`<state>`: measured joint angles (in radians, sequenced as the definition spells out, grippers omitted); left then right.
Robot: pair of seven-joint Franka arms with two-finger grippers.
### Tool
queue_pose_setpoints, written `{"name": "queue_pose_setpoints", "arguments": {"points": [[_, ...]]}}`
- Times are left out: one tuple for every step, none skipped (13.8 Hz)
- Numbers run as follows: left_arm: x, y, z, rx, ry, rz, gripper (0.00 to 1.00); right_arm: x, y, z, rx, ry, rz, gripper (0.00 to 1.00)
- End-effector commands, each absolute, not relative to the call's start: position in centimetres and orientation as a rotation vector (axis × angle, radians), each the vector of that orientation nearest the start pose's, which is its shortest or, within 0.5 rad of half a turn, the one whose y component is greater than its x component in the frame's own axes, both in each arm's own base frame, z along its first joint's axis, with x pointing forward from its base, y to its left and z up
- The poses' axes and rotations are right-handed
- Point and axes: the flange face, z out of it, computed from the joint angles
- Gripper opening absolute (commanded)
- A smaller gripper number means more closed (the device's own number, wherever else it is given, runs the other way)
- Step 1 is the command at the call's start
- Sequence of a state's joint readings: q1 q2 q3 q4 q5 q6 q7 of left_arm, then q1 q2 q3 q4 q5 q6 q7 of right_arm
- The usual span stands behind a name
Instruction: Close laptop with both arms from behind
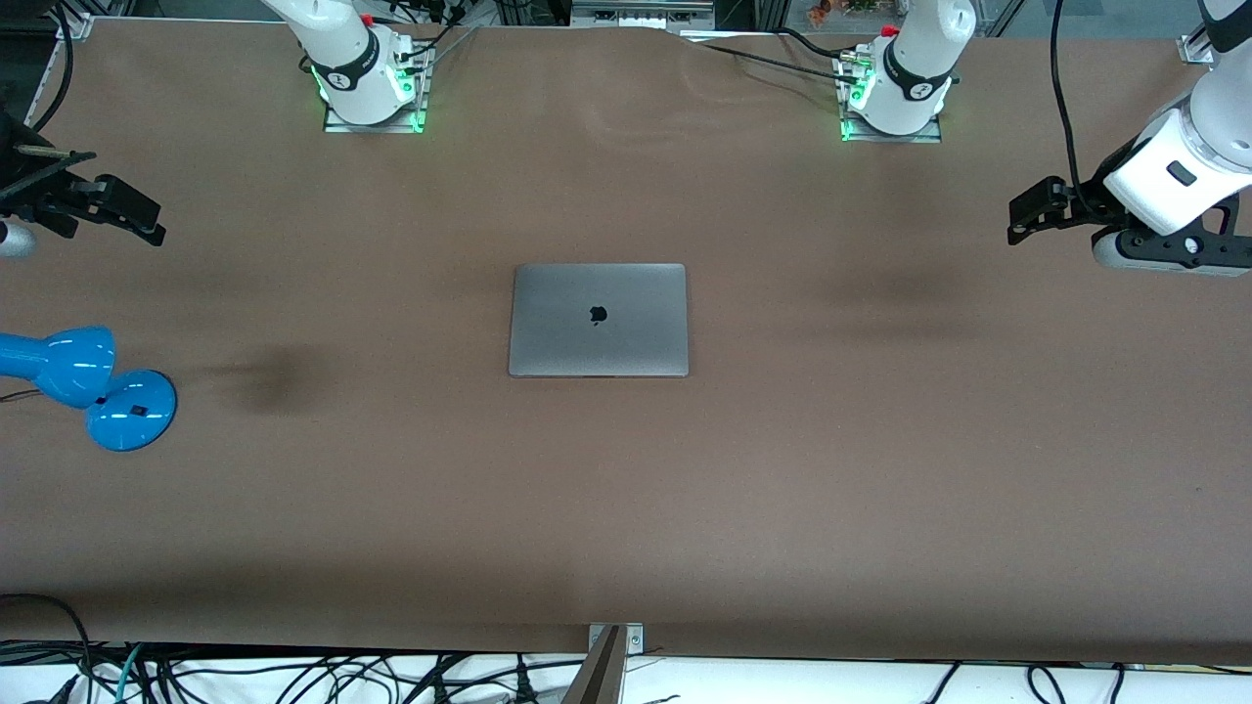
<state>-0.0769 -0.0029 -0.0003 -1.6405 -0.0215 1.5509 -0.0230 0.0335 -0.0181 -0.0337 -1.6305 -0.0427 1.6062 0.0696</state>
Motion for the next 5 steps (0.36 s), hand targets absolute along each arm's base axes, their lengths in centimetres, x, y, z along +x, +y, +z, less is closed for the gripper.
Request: {"name": "queue_pose_setpoints", "arguments": {"points": [[54.35,-4.25,59.75,-3.146,0.089,0.146,1.00,54.98,-0.20,61.18,-3.164,0.096,-0.004,1.00],[54.40,-4.17,59.67,-3.146,0.087,0.148,1.00,54.96,-0.20,61.17,-3.164,0.093,-0.001,1.00],[54.39,-4.08,59.65,-3.146,0.087,0.151,1.00,54.98,-0.20,61.18,-3.164,0.093,-0.004,1.00],[54.39,-4.08,59.65,-3.146,0.089,0.151,1.00,54.98,-0.20,61.18,-3.164,0.093,-0.004,1.00],[54.39,-4.08,59.65,-3.146,0.087,0.151,1.00,54.98,-0.28,61.18,-3.164,0.096,-0.004,1.00]]}}
